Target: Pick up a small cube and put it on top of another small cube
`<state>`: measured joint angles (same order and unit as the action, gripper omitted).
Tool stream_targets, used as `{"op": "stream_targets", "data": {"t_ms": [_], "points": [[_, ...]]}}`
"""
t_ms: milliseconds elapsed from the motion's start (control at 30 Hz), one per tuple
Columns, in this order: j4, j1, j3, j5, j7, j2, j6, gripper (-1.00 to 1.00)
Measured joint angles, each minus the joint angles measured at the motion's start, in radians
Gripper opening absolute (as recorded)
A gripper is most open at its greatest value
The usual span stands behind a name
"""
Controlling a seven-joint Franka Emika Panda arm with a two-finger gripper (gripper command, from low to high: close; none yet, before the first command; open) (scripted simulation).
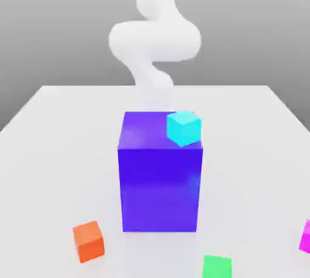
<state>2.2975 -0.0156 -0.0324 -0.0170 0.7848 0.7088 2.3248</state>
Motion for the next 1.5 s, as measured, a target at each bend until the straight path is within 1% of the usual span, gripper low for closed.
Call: {"op": "stream_targets", "data": {"t_ms": [433,600,1000,1133,1167,1433,1500], "points": [[-0.013,-0.088,-0.172,-0.109,-0.064,-0.476,0.130,0.00],[-0.018,-0.143,-0.225,-0.161,-0.081,-0.659,0.178,0.00],[-0.032,-0.290,-0.300,-0.253,-0.142,-1.090,0.303,0.00],[-0.063,-0.350,-0.239,-0.321,-0.099,-1.235,0.400,0.00],[-0.068,-0.360,-0.227,-0.332,-0.092,-1.256,0.416,-1.00],[-0.068,-0.360,-0.228,-0.329,-0.094,-1.254,0.414,-1.00],[-0.047,-0.328,-0.270,-0.281,-0.129,-1.171,0.353,-1.00]]}}
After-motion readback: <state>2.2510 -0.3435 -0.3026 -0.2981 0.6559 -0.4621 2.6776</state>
